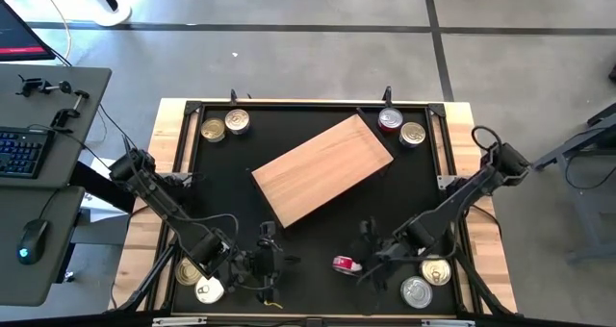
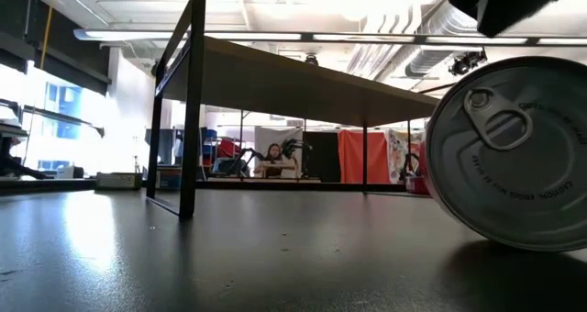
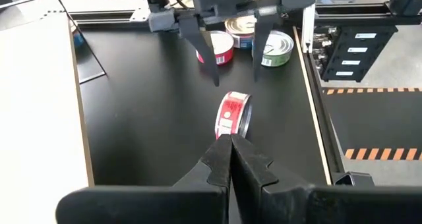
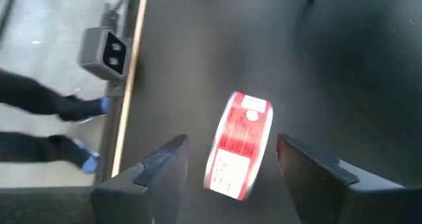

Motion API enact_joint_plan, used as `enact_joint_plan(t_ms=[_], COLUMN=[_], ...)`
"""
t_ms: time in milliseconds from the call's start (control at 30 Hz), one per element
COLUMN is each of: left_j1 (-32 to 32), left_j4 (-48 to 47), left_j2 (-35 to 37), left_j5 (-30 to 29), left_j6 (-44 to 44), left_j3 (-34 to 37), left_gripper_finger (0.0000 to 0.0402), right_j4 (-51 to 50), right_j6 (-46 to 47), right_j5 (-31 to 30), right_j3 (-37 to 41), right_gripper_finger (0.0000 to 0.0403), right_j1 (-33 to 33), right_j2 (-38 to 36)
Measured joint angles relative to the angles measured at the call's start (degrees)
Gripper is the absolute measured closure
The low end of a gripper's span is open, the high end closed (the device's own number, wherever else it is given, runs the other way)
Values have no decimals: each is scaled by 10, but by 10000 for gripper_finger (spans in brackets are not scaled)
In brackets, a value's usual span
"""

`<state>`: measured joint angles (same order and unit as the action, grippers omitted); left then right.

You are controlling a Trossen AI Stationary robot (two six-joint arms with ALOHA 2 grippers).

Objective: Stack canned seafood by type on shelf
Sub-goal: Put the red tuna can on the shelf

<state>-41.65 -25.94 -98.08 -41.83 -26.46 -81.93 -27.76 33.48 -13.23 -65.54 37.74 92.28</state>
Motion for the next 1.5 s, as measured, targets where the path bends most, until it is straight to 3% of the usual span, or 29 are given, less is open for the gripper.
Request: enact_joint_plan(t_ms=[333, 900, 1033, 1167, 1367, 1500], left_j1=[0, -1, -1, 1, 0, 0], left_j4=[-4, -22, -24, -24, -28, -52], left_j2=[0, 0, 6, 43, 136, 190], left_j5=[0, 8, 8, 10, 11, 7], left_j6=[0, 1, 1, 36, 108, 117], left_j3=[0, 0, 0, 0, 0, 0], left_gripper_finger=[402, 402, 401, 401, 401, 401], right_j4=[11, 23, 23, 23, 21, 15], right_j6=[34, 86, 94, 126, 185, 219], right_j5=[-63, -41, -39, -39, -25, -69], right_j3=[0, 0, 0, 0, 0, 0], right_gripper_finger=[180, 181, 212, 285, 283, 283], right_j1=[14, 13, 13, 13, 9, -1], right_j2=[47, 107, 108, 103, 49, -18])
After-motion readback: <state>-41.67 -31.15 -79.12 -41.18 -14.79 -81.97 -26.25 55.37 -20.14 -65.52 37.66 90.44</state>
